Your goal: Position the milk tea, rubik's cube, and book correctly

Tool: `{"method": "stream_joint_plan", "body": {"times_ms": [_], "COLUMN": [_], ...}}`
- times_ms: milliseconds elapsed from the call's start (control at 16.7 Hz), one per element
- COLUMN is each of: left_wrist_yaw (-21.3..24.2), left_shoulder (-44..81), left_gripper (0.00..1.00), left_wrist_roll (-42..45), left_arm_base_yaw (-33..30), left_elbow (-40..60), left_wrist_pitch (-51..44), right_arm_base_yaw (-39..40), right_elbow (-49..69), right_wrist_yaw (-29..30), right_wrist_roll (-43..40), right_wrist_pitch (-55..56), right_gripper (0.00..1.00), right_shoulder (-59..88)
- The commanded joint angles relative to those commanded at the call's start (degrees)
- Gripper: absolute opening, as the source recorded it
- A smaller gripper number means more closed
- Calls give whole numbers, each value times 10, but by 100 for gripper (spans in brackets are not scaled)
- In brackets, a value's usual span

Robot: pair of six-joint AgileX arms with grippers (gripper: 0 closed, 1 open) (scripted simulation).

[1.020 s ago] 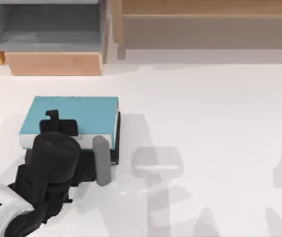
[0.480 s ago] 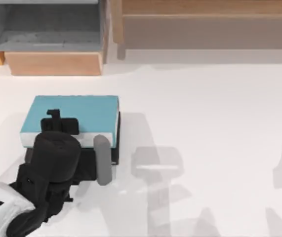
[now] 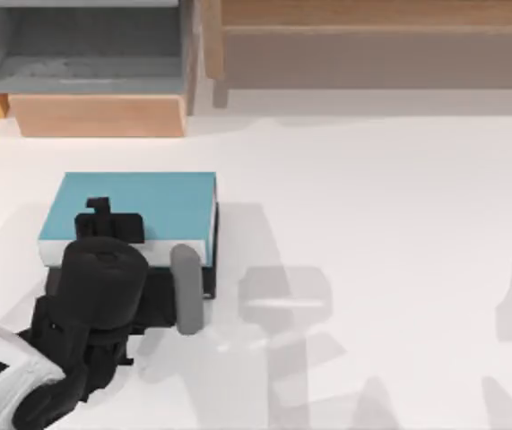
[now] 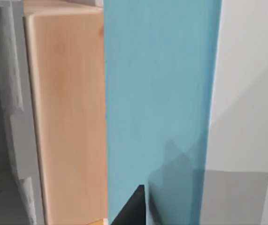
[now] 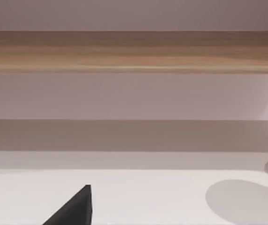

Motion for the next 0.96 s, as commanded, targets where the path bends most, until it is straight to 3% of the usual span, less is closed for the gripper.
{"method": "stream_joint_plan", "body": {"times_ms": [600,960], "left_wrist_yaw": [0,0], "left_shoulder": [0,0], "left_gripper": [98,100], "left_wrist_roll": [0,0], "left_arm_base_yaw": [0,0], "left_elbow": [0,0], "left_wrist_pitch": [0,0], "right_arm_base_yaw": [0,0], "right_elbow": [0,0], "right_wrist_yaw": [0,0], "right_wrist_roll": [0,0], "right_wrist_pitch": [0,0], "right_gripper": [100,100], "right_shoulder": [0,0]}}
